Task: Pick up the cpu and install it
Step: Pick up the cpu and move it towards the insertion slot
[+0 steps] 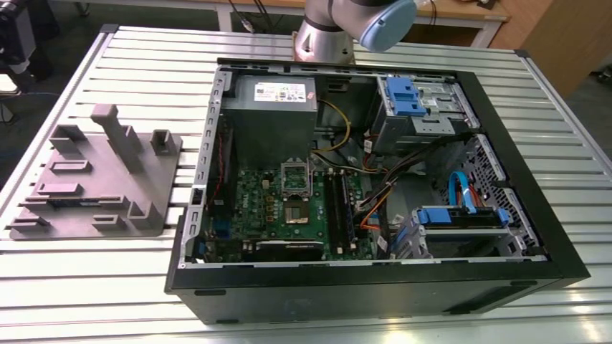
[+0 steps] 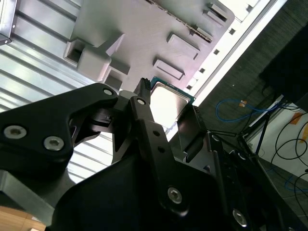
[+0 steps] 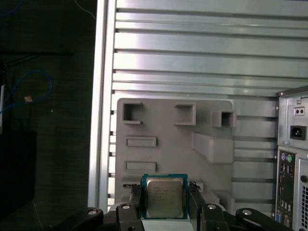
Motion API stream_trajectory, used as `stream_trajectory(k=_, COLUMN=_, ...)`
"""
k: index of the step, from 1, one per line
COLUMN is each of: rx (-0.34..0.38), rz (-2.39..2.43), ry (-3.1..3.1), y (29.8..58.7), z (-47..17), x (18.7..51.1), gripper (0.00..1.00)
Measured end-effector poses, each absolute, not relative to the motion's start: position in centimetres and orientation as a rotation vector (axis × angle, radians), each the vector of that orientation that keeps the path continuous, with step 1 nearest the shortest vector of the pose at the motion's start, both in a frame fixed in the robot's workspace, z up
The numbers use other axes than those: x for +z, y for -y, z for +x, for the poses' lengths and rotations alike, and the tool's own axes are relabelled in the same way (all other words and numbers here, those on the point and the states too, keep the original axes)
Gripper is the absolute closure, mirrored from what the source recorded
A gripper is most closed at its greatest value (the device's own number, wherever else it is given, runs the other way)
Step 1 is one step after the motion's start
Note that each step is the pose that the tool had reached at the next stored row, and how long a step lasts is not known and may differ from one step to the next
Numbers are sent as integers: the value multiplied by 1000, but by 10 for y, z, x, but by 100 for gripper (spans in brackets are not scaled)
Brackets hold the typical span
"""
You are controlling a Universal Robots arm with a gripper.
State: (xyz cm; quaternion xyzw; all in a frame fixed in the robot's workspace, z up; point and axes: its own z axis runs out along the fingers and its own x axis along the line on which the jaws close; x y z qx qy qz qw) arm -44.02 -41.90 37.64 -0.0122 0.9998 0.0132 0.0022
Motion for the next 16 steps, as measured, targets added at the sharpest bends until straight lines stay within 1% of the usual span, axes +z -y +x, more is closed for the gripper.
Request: stream_trajectory(k=16, rx=41, rz=-38, ry=-3137, y=419, z=-431, x=376, gripper=53)
